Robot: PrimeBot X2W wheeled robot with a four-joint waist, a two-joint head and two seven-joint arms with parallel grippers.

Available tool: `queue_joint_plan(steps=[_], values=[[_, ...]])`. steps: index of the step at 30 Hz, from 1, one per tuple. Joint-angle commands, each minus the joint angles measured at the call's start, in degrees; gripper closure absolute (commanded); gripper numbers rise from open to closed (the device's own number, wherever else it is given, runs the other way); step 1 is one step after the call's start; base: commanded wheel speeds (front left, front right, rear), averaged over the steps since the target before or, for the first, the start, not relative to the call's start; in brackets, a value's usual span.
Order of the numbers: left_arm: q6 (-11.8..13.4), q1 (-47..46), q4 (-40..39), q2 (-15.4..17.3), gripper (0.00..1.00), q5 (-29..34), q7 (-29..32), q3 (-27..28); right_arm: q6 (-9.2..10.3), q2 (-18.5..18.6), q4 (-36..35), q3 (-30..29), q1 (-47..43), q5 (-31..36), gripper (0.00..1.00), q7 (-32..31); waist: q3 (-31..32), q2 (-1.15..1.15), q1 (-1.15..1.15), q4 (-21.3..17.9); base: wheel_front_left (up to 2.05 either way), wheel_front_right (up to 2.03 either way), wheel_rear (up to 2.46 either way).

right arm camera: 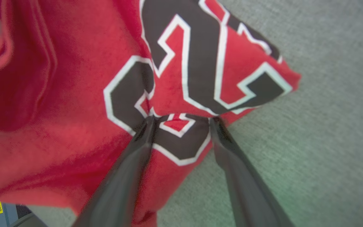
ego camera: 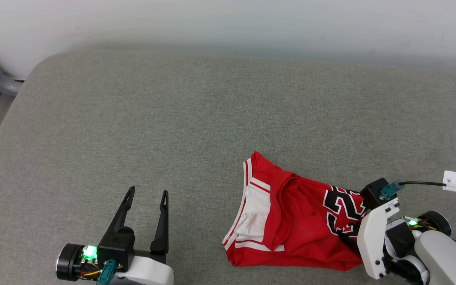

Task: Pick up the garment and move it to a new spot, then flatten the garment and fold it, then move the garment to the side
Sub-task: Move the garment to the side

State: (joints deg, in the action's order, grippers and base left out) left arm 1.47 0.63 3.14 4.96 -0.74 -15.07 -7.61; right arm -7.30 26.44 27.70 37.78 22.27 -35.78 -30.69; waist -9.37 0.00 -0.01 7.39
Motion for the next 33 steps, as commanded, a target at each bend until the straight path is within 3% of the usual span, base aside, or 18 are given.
queue_joint_plan(steps=[1, 6, 15, 25, 33], values=[[-0.2, -0.6, 0.0, 0.0, 0.0, 0.1, -0.1, -0.1, -0.33, -2.0, 5.7, 5.7, -7.1, -0.6, 1.0, -2.2, -0.1, 0.0, 0.01, 0.1, 0.0, 0.0, 0.0], [0.2, -0.1, 0.2, 0.0, 0.0, -0.1, -0.1, 0.2, -0.16, -0.9, 5.0, 5.1, -3.7, 0.5, 1.0, 1.5, 0.2, 0.0, 0.01, -0.1, 0.0, 0.0, 0.0], [0.5, 1.3, 0.2, 0.1, 0.0, -0.3, -0.1, 1.1, -0.12, 3.5, -2.9, 1.9, 4.4, 4.6, 1.0, 11.5, 2.5, 0.0, 0.01, -2.7, 0.0, 0.0, 0.0], [1.2, 1.9, -1.8, -0.1, 0.0, 0.0, -0.1, 1.6, -0.13, 12.1, -12.6, -0.3, 7.7, 9.8, 1.0, 10.5, 2.1, 0.0, 0.01, -9.2, 0.0, 0.0, 0.0], [1.5, -1.8, -4.6, 0.8, 0.0, 0.5, -0.1, 2.5, -0.13, 17.5, -12.9, -9.6, 12.6, 11.5, 1.0, 9.9, -4.5, 0.0, 0.01, -15.5, 0.0, 0.0, 0.0]])
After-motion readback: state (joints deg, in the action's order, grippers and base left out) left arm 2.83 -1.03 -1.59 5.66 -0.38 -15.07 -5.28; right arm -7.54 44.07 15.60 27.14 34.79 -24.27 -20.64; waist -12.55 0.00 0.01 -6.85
